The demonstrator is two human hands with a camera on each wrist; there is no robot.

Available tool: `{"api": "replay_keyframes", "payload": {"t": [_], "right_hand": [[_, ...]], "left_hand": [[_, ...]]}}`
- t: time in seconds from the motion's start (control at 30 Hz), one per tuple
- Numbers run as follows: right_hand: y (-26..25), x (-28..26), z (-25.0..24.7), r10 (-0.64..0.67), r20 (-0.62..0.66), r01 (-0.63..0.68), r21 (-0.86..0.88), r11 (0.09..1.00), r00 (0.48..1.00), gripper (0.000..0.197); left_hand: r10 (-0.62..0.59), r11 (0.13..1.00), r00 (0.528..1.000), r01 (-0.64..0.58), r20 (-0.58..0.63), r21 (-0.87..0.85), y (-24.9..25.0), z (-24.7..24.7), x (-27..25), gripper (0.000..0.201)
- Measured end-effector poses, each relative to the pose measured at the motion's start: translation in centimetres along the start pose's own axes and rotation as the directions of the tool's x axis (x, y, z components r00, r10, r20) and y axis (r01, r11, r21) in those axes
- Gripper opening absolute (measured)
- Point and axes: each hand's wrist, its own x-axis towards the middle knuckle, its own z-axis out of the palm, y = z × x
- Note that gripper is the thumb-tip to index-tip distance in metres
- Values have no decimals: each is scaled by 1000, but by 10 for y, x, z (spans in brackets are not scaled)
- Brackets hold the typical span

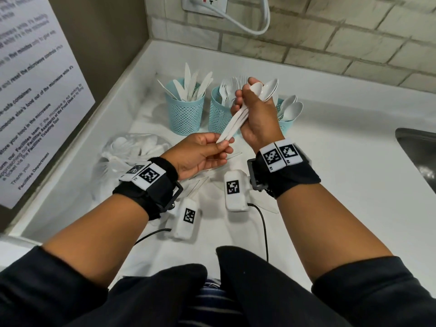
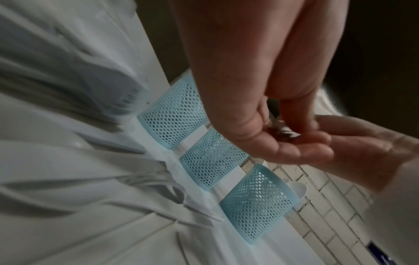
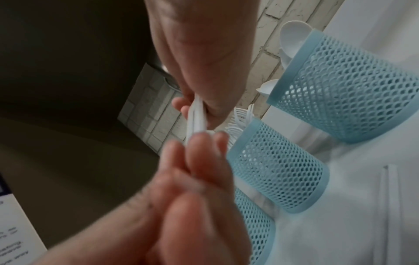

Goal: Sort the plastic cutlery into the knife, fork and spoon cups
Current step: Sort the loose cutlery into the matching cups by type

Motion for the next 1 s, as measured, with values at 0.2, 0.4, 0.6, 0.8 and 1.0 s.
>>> {"api": "replay_keyframes", "payload": {"t": [0.2, 0.4, 0.6, 0.8, 1.0], "right_hand": [[2, 2, -5, 61, -38, -61, 14, 998, 997, 14], [7, -5, -6, 47, -35, -49, -84, 995, 998, 6], [5, -1, -16, -394, -56, 297, -562, 772, 918, 42], [-20, 7, -21, -304, 3, 228, -668, 709, 953, 26], [-72, 15, -34, -822, -31, 533, -747, 397, 569, 26]], "left_hand": [[-1, 978, 992, -25, -123, -206, 1, -2, 2, 22], [-41, 966, 977, -15, -209, -259, 3, -1, 6, 22], [-23, 997, 973, 6, -231, -72, 1, 0, 9, 25], [16, 995, 969, 10, -247, 103, 3, 7, 9, 30], [157, 853, 908, 74, -389, 516, 12, -9, 7, 14]]}}
